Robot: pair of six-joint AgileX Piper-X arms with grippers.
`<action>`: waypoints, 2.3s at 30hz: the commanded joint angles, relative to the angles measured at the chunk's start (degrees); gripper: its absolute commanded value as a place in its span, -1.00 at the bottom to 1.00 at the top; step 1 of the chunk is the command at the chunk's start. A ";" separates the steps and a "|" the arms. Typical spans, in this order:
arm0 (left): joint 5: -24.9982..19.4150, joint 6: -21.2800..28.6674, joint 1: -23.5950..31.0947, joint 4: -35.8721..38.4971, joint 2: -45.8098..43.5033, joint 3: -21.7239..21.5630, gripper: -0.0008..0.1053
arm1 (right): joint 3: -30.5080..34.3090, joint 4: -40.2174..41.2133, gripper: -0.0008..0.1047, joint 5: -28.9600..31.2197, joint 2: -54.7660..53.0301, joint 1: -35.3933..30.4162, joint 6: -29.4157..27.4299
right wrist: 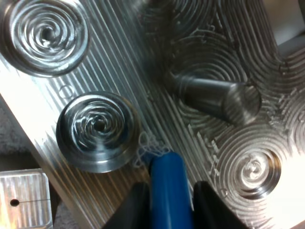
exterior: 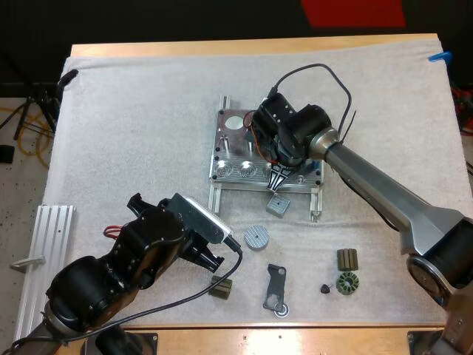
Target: Load cells from right to left
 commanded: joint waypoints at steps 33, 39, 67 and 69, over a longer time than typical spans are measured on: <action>-1.45 -0.11 0.02 -0.57 -0.37 -0.06 -0.07 | 0.27 1.71 -0.97 -0.73 -2.09 0.07 1.25; -1.45 -0.11 0.02 -0.57 -0.37 -0.06 -0.07 | 0.27 1.16 -0.97 -2.46 -1.39 -0.05 1.25; -1.45 -0.11 0.02 -0.57 -0.37 -0.06 -0.07 | 0.38 0.19 -0.97 0.83 -0.04 -0.05 0.00; -1.45 -0.11 0.02 -0.57 -0.37 -0.06 -0.07 | 0.38 -0.49 -0.97 0.83 0.60 -0.05 0.00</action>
